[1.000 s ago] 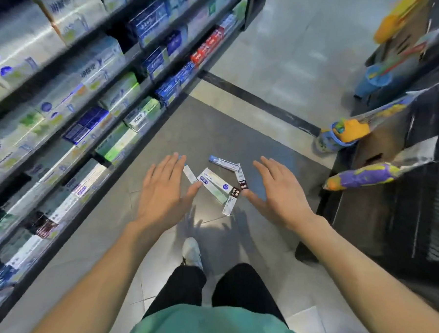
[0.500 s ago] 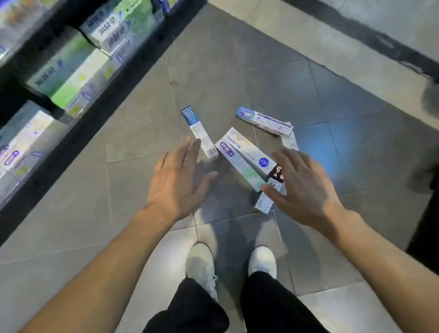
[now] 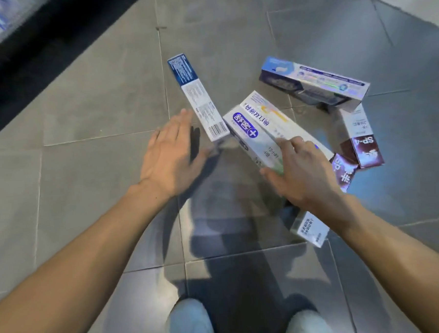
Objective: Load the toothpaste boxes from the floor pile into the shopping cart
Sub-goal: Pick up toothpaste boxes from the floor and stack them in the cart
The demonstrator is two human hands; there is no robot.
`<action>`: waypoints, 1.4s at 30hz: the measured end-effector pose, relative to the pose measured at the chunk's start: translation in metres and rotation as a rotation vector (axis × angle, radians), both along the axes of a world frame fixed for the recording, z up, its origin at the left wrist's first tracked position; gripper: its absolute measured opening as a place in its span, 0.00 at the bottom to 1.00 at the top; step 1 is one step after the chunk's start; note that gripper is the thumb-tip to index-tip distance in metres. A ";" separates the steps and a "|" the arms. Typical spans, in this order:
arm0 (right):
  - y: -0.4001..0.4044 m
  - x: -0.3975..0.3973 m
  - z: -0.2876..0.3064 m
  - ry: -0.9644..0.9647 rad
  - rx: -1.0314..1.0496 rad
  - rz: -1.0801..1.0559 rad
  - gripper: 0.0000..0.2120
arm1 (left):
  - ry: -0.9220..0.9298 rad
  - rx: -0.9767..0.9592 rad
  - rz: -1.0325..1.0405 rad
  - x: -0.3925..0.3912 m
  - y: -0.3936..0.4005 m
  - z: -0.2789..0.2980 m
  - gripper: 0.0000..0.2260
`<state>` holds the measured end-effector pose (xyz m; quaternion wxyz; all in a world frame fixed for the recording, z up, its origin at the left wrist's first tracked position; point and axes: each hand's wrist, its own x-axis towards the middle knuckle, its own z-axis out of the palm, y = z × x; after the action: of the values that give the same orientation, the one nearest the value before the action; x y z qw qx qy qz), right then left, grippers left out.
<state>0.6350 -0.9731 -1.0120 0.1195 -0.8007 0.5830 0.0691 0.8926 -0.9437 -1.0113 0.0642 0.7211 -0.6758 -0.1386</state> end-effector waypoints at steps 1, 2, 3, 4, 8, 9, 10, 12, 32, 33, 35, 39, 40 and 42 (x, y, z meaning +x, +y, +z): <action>0.000 0.001 -0.003 0.004 0.004 -0.007 0.32 | 0.000 -0.001 -0.014 0.002 -0.003 -0.003 0.39; 0.001 0.002 -0.006 0.001 0.011 -0.023 0.32 | -0.010 -0.007 -0.035 0.004 -0.005 -0.006 0.38; 0.002 0.003 -0.006 -0.004 0.027 -0.046 0.31 | -0.018 -0.007 -0.053 0.005 -0.005 -0.007 0.37; 0.003 0.004 -0.006 -0.005 0.050 -0.067 0.30 | -0.017 -0.002 -0.055 0.006 -0.003 -0.006 0.35; 0.002 0.009 -0.004 -0.070 0.134 -0.197 0.25 | 0.027 0.004 -0.006 0.003 0.011 -0.002 0.34; 0.002 0.010 -0.003 -0.101 0.148 -0.229 0.24 | 0.038 0.005 -0.001 0.002 0.014 -0.002 0.34; 0.002 0.011 -0.004 -0.138 0.157 -0.260 0.23 | 0.060 0.009 0.017 0.001 0.015 -0.003 0.34; 0.002 0.010 -0.006 -0.267 0.192 -0.343 0.22 | 0.119 -0.004 0.057 -0.002 0.012 -0.003 0.34; -0.011 0.003 0.012 -1.143 0.416 -0.667 0.18 | 0.811 0.098 0.893 -0.038 -0.103 -0.025 0.21; -0.011 0.003 0.013 -1.152 0.401 -0.668 0.18 | 0.935 0.096 0.895 -0.038 -0.098 -0.023 0.17; -0.012 0.005 0.017 -1.180 0.393 -0.683 0.16 | 1.146 0.106 0.865 -0.040 -0.086 -0.012 0.10; -0.021 0.014 0.035 -1.249 0.406 -0.728 0.15 | 1.374 0.115 0.788 -0.048 -0.065 0.027 0.06; -0.024 0.017 0.043 -1.259 0.398 -0.731 0.14 | 1.399 0.116 0.776 -0.048 -0.061 0.039 0.07; -0.028 0.024 0.064 -1.264 0.378 -0.714 0.13 | 1.425 0.120 0.734 -0.047 -0.051 0.066 0.06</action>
<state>0.6589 -1.0011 -0.9479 0.5824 -0.4158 0.6058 -0.3478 0.8451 -0.9947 -0.9448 0.4825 0.6375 -0.1835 -0.5718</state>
